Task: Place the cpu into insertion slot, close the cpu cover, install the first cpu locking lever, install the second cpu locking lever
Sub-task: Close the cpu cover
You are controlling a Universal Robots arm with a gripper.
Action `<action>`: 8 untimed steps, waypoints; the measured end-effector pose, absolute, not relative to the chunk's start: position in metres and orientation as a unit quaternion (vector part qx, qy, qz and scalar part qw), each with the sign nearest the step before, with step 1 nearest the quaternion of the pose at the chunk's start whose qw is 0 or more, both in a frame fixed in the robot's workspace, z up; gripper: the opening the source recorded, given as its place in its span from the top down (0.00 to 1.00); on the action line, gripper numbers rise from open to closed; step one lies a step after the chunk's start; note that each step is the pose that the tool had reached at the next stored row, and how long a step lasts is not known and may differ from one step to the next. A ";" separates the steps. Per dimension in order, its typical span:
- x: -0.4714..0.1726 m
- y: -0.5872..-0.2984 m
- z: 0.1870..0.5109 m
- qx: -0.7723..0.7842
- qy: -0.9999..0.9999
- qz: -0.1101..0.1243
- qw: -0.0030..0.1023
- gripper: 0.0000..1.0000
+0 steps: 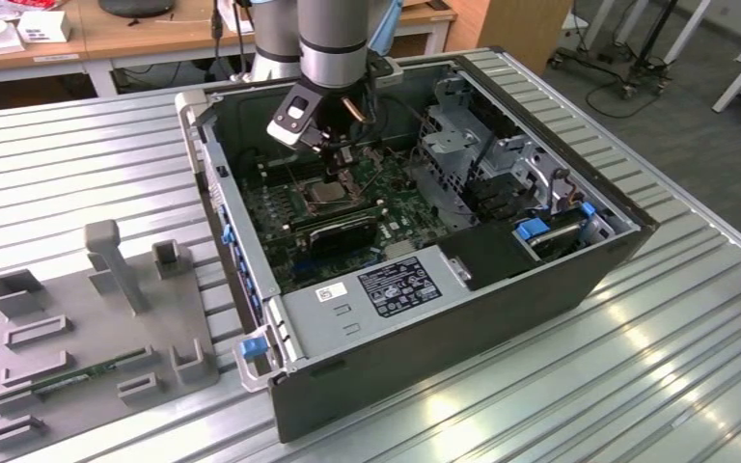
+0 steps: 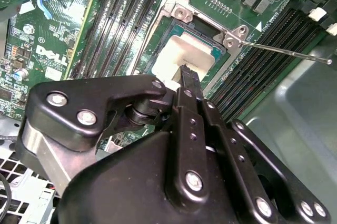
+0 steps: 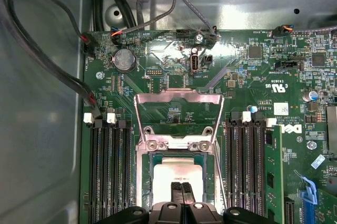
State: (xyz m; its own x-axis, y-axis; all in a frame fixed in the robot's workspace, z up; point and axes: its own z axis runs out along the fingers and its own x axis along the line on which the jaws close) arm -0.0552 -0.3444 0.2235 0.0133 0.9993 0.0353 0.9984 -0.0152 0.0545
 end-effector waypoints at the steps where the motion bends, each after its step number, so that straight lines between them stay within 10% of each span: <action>1: -0.055 -0.344 0.223 0.712 0.702 0.032 0.007 0.89; 8: -0.055 -0.344 0.225 0.712 0.702 0.032 0.007 0.89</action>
State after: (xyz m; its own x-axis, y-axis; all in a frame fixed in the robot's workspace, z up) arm -0.0552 -0.3444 0.2254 0.0133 0.9993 0.0353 0.9984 -0.0152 0.0545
